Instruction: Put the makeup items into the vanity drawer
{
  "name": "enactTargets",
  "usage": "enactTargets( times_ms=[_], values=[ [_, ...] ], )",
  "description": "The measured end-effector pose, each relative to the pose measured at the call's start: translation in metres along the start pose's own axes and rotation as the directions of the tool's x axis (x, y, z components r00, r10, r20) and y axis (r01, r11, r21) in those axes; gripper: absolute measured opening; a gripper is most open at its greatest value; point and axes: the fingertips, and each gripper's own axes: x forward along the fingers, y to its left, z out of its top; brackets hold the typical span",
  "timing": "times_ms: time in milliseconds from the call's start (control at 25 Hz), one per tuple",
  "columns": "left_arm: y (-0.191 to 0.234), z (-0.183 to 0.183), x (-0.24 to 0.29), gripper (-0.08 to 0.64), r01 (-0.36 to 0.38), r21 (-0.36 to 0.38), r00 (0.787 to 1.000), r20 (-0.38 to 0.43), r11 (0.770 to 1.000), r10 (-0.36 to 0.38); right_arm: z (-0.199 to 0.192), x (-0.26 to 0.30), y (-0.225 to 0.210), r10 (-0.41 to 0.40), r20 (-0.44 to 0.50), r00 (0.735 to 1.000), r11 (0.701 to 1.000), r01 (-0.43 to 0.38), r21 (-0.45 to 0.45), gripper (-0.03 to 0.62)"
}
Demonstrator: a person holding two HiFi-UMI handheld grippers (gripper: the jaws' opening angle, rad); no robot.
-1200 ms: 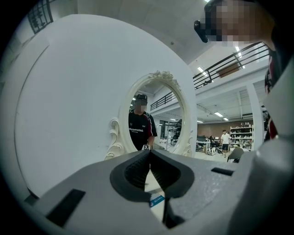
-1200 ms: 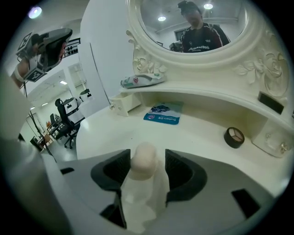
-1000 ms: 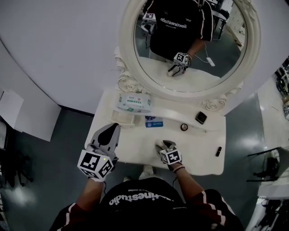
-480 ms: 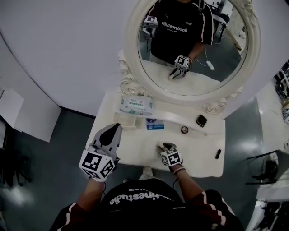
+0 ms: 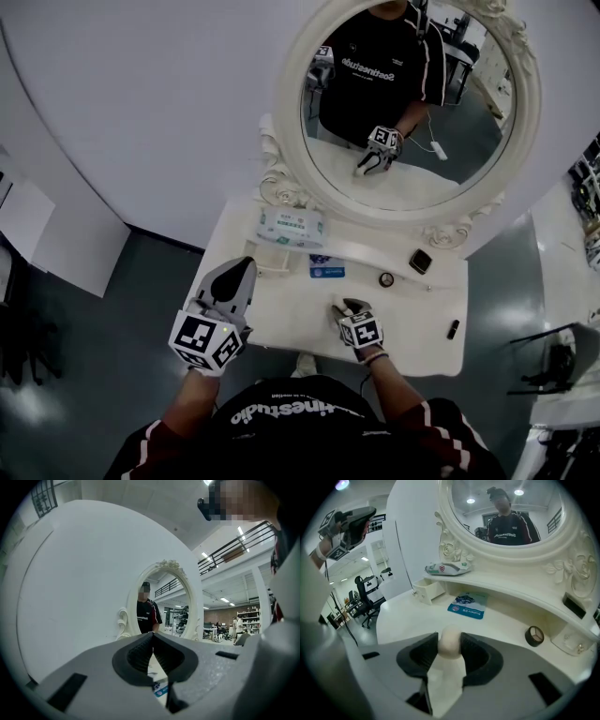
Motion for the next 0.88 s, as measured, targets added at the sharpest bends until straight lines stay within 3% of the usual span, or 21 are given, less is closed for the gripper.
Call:
enactTargets(
  times_ms=[320,600,880],
  values=[
    [0.027,0.004,-0.015,0.006,-0.071,0.015,0.997,0.017,0.997,0.071,0.050,-0.022,0.005,-0.018,0.117,0.993,1.000,0.020,-0.021,0.158],
    [0.044,0.005,-0.026,0.006,-0.114,0.017,0.993,0.021,0.993,0.114,0.117,-0.051,0.019,-0.004,0.267,0.964,0.999,0.015,-0.039,0.156],
    [0.052,0.008,-0.038,0.006,-0.142,0.020,0.990,0.026,0.990,0.141,0.151,-0.050,0.038,0.039,0.313,0.949,0.997,-0.016,-0.076,0.156]
  ],
)
